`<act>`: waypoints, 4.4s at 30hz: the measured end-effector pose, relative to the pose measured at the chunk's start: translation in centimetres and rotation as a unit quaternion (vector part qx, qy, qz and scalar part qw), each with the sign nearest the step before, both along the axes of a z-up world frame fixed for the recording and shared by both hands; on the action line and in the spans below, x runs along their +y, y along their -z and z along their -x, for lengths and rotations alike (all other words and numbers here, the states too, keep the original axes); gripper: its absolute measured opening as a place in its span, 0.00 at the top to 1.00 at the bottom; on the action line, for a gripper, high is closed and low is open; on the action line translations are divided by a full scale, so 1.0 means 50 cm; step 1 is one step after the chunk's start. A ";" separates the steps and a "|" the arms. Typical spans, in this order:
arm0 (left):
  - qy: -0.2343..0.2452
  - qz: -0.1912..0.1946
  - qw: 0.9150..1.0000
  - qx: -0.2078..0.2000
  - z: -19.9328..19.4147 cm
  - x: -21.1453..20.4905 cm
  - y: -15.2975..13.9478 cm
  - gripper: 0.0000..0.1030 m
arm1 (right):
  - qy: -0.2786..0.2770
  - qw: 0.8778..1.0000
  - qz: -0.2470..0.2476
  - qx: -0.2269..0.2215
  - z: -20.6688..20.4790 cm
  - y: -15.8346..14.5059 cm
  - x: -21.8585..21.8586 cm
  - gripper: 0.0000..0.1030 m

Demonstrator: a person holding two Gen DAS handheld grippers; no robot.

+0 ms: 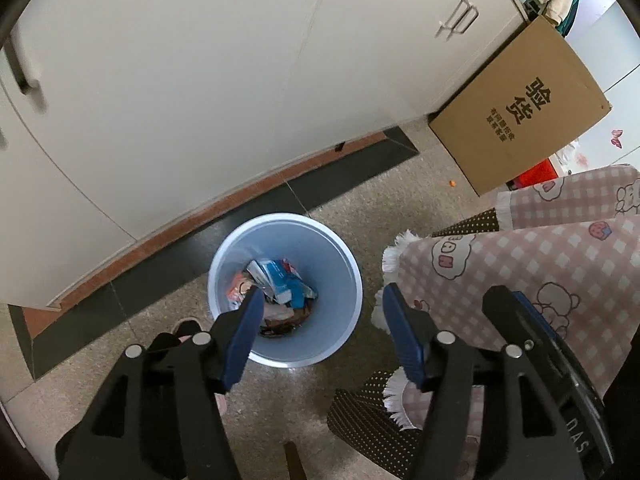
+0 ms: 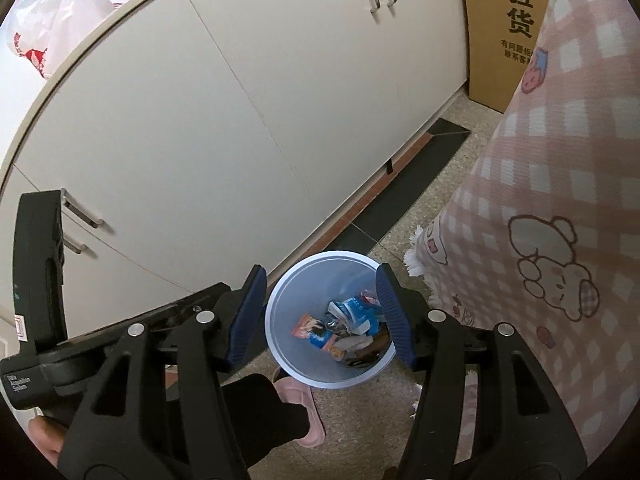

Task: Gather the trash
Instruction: 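Open both tools to drop the wrappers into the wastebasket, then move both open tools back over the blue tube and red-white wrapper, then grasp the red-white wrapper with the left tool while the right grasps the blue tube, then carry the red-white wrapper and blue tube over the wastebasket with both tools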

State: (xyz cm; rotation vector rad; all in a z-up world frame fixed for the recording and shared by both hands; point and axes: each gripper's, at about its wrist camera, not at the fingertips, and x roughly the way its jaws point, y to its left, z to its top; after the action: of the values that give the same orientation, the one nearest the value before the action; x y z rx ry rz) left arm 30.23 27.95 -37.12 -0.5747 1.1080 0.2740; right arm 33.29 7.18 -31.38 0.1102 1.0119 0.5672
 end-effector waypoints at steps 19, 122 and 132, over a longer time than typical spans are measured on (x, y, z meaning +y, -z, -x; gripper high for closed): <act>-0.047 -0.061 0.978 -0.195 0.168 -0.099 -0.379 0.34 | -0.002 0.983 -0.031 -0.181 0.178 -0.334 -0.123 0.40; 0.254 -0.103 0.943 -0.190 -0.212 -0.655 -0.425 0.92 | 0.112 0.987 0.090 -0.071 -0.197 -0.305 -0.622 0.89; 0.251 -0.129 0.935 -0.214 -0.088 -0.658 -0.472 0.92 | 0.115 0.987 -0.012 -0.110 0.011 -0.367 -0.627 0.89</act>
State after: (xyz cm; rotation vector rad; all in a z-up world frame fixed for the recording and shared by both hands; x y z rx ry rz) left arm 34.65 -4.95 -13.52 -0.0912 0.7428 -0.1483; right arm 32.75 -24.17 -13.03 0.1797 0.7648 0.3722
